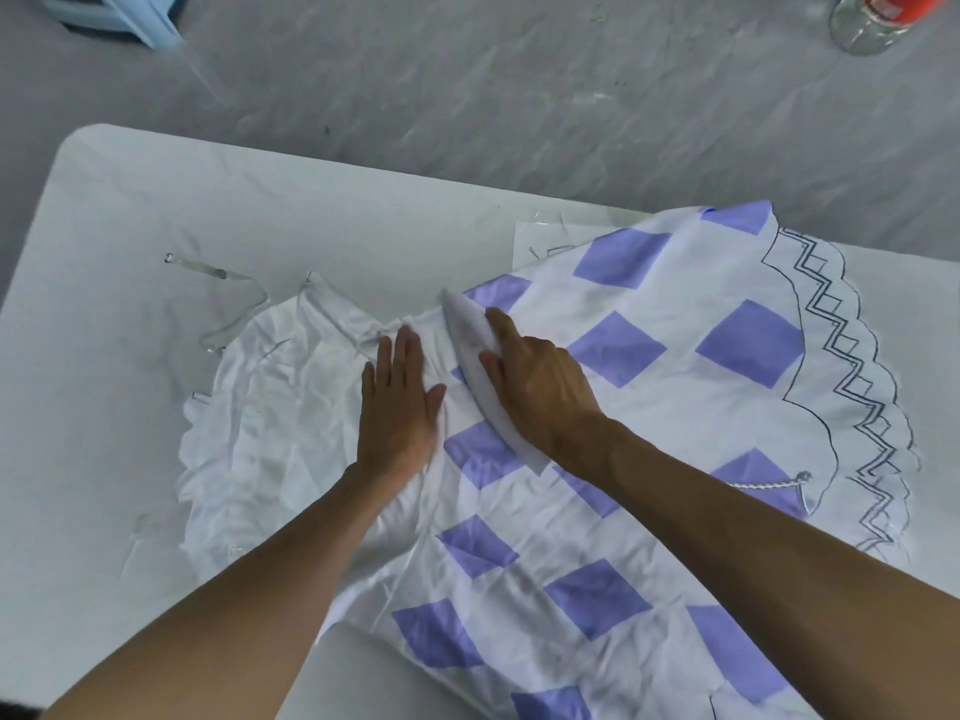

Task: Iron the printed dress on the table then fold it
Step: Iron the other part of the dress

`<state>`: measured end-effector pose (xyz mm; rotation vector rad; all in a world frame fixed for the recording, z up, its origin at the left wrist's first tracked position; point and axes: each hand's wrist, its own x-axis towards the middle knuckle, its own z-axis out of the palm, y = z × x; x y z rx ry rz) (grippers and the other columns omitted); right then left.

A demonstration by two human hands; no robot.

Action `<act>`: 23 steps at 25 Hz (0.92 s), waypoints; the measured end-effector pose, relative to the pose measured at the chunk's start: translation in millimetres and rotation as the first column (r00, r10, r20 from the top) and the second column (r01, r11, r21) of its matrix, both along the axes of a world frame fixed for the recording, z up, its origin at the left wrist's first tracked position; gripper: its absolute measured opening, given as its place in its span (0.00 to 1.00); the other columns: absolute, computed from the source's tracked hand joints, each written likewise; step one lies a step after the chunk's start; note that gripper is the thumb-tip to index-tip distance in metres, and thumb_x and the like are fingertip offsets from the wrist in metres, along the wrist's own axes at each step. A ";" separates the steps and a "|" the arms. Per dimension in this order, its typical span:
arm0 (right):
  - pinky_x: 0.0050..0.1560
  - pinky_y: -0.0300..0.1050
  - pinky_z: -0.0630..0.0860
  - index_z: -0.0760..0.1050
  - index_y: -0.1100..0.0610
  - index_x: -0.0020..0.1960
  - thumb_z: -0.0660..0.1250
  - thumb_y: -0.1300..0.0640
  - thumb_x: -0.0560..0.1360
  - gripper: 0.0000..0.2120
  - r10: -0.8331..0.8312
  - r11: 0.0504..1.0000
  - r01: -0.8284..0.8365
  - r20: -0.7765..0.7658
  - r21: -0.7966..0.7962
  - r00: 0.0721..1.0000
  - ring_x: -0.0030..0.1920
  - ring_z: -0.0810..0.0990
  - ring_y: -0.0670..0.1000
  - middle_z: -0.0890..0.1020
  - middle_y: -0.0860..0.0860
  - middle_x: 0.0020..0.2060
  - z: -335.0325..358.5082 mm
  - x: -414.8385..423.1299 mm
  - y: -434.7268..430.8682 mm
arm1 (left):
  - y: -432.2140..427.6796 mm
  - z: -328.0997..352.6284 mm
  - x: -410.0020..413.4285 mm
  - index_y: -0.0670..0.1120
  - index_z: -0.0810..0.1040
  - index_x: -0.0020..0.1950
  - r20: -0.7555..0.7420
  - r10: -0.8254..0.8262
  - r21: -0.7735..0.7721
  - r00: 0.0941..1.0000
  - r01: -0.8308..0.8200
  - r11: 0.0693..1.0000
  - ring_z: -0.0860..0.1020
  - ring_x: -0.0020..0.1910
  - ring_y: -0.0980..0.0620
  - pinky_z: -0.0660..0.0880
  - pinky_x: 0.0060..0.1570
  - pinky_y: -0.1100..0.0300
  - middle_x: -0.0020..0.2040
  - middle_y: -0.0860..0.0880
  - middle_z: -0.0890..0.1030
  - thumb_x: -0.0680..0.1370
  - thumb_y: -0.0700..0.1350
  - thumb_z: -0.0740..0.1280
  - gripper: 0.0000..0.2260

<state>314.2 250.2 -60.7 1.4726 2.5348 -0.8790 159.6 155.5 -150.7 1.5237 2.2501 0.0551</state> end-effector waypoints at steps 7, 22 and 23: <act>0.46 0.53 0.75 0.54 0.52 0.77 0.49 0.47 0.83 0.25 0.040 0.999 -0.040 -0.034 0.008 0.999 0.45 0.79 0.61 0.80 0.59 0.50 -9.3 -10.5 0.7 | 0.7 -1.5 -4.1 0.44 0.45 0.80 0.052 0.036 0.010 0.998 -0.037 0.999 0.46 0.79 0.48 0.52 0.75 0.47 0.80 0.47 0.47 0.82 0.49 0.56 0.30; 0.41 0.49 0.71 0.54 0.48 0.77 0.49 0.47 0.83 0.23 0.069 0.997 -0.069 0.019 0.023 0.997 0.43 0.79 0.61 0.81 0.58 0.46 6.0 -16.9 -4.2 | -2.0 -6.1 -24.0 0.46 0.49 0.80 0.151 0.010 0.054 0.989 -0.018 0.998 0.47 0.78 0.55 0.51 0.76 0.55 0.80 0.51 0.49 0.81 0.43 0.59 0.30; 0.40 0.49 0.70 0.53 0.48 0.77 0.48 0.47 0.83 0.24 0.080 0.996 -0.081 0.053 0.031 0.995 0.44 0.80 0.61 0.81 0.58 0.47 -0.1 -13.9 -4.3 | -2.3 -8.0 -24.2 0.46 0.48 0.80 0.128 0.001 0.047 0.992 -0.007 0.999 0.47 0.78 0.54 0.51 0.76 0.55 0.80 0.51 0.48 0.81 0.44 0.59 0.30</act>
